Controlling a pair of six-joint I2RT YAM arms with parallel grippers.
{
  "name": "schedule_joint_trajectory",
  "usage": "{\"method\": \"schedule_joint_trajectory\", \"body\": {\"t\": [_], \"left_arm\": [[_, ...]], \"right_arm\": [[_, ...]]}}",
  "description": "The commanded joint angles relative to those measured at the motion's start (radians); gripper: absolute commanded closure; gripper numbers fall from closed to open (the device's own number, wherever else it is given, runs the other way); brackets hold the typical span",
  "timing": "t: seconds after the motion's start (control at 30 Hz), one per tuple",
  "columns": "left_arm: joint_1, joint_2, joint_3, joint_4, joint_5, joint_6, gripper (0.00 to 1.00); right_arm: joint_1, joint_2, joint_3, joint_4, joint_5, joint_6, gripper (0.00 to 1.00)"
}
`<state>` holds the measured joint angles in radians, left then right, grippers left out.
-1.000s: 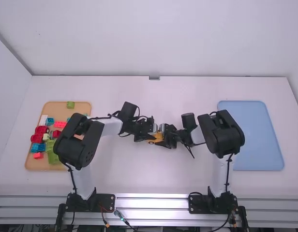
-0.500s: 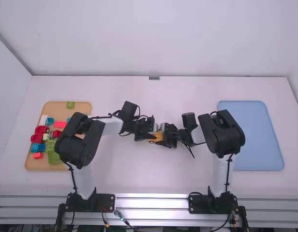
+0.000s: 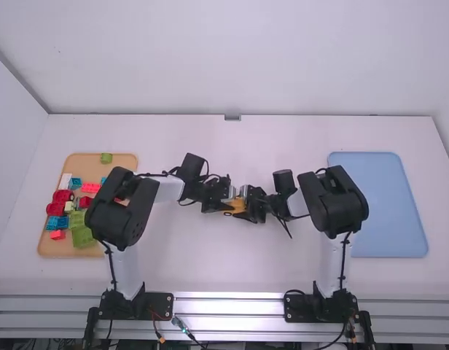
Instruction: Assemble lego blocks to make yellow taxi
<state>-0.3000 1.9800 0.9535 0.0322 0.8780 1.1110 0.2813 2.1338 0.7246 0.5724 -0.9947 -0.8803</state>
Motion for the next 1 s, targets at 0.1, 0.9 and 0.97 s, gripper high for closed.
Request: {"method": "schedule_joint_trajectory", "body": {"t": [0.1,0.9,0.97], "left_arm": [[0.093,0.034,-0.016,-0.018,0.134,0.089,0.51],[0.582,-0.004,-0.01,0.094,0.335,-0.281,0.01],[0.575,-0.004,-0.01,0.143,0.246,-0.375,0.01]], "right_arm": [[-0.002,0.019,0.009,-0.009,0.001,0.019,0.45],[-0.396,-0.446,0.007,-0.209,0.291,0.419,0.46],[-0.48,-0.526,0.007,-0.321,0.415,0.423,0.44]]}}
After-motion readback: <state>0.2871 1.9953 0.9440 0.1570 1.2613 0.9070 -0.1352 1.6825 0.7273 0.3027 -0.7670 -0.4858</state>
